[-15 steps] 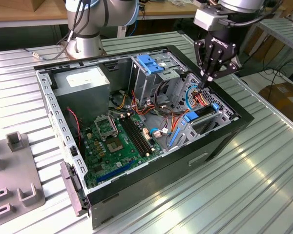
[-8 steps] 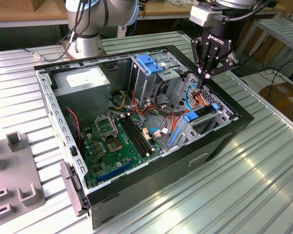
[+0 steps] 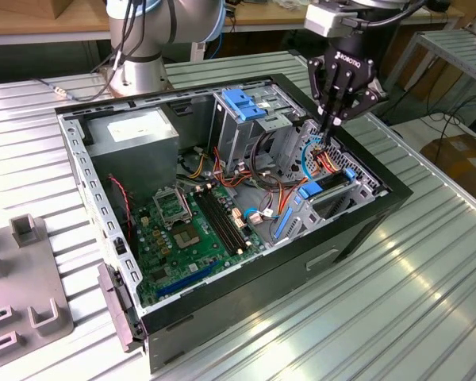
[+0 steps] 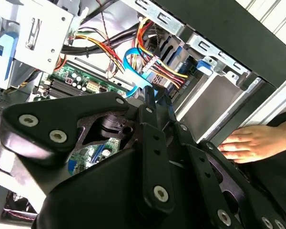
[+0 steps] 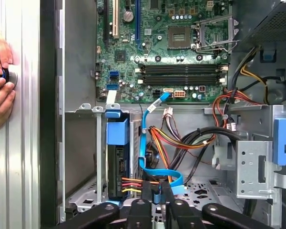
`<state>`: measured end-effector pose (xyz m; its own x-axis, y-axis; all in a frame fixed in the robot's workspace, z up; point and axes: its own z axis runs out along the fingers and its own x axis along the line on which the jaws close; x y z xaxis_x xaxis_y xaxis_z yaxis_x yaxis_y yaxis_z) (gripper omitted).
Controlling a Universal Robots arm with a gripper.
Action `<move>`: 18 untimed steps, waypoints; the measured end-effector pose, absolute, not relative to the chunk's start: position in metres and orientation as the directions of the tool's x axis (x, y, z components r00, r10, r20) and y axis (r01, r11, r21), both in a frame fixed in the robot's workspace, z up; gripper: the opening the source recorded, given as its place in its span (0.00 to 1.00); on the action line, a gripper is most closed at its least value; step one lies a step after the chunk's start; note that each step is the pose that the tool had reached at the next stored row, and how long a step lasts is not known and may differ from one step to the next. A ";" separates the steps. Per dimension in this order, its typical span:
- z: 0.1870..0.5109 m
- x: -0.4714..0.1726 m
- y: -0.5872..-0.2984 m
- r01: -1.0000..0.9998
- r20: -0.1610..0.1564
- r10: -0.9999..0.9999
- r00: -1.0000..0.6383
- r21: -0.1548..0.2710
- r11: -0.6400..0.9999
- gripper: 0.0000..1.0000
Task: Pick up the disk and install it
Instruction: 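Insert the second disk wire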
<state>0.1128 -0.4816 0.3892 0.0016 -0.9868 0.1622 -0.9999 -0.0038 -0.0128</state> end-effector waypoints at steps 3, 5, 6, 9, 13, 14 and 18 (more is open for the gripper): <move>0.386 0.113 -0.476 -1.000 0.180 -0.984 0.002 -0.013 -0.004 0.24; 0.385 0.113 -0.474 -1.000 0.198 -0.980 0.002 -0.013 -0.004 0.24; 0.384 0.113 -0.474 -1.000 0.206 -0.979 0.002 -0.013 -0.004 0.24; 0.382 0.113 -0.472 -1.000 0.228 -0.974 0.002 -0.013 -0.005 0.24; 0.377 0.114 -0.467 -1.000 0.250 -0.968 0.002 -0.012 -0.005 0.24; 0.375 0.115 -0.466 -1.000 0.253 -0.967 0.002 -0.012 -0.005 0.24; 0.370 0.116 -0.466 -1.000 0.259 -0.966 0.001 -0.012 -0.005 0.16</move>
